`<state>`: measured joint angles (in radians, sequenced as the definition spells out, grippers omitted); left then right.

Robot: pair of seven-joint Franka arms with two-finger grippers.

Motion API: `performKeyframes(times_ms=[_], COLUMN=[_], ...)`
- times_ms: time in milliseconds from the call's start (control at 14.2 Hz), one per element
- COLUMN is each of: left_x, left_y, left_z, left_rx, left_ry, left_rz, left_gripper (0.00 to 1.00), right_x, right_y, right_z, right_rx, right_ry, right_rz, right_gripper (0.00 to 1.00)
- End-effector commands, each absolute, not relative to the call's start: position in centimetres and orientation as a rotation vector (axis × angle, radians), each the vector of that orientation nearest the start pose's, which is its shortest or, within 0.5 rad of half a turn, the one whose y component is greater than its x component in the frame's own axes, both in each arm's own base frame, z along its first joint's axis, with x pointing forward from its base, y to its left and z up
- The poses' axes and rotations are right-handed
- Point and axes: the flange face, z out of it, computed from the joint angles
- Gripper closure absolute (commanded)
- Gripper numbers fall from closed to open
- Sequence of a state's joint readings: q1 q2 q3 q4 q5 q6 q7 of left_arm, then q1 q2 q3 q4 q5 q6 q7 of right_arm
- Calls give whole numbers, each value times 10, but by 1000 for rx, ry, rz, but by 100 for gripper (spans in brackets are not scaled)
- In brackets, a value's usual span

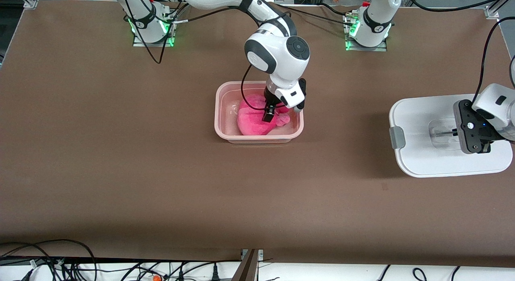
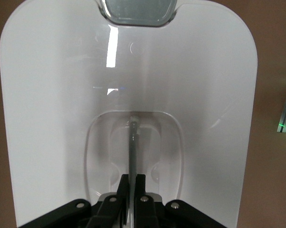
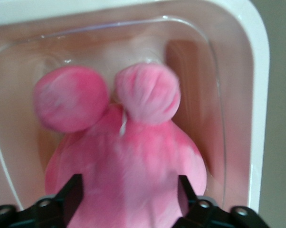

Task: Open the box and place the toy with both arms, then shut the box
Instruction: 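Open the right gripper and withdraw it from the box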

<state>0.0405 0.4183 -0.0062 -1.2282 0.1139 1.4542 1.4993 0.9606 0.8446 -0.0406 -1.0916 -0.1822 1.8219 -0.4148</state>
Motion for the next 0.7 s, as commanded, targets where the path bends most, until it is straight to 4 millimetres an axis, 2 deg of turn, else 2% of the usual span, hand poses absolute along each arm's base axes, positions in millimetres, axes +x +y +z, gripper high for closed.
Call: performKeyframes(times_ms=[0, 140, 281, 421, 491, 561, 632], left_x=[657, 657, 658, 658, 659, 659, 658], left_y=[35, 29, 19, -5, -25, -50, -76], left_z=[527, 527, 528, 521, 518, 515, 513], left_rx=[-2335, -2329, -2315, -2295, -2264, -2233, -2199], left_ry=[2152, 2162, 2172, 2235, 2269, 2309, 2346], left_rz=[339, 336, 332, 319, 320, 313, 303], left_gripper=[100, 100, 100, 100, 100, 100, 100], right_x=[475, 495, 526, 551, 566, 572, 575], right_y=[591, 573, 542, 508, 487, 467, 452], right_z=[330, 356, 389, 434, 452, 472, 479], right_rx=[-2628, -2664, -2709, -2746, -2766, -2776, -2803], right_ry=[-2011, -1938, -1849, -1773, -1714, -1646, -1599], right_rz=[60, 24, -26, -110, -134, -116, -68], right_gripper=[0, 0, 0, 0, 0, 0, 0])
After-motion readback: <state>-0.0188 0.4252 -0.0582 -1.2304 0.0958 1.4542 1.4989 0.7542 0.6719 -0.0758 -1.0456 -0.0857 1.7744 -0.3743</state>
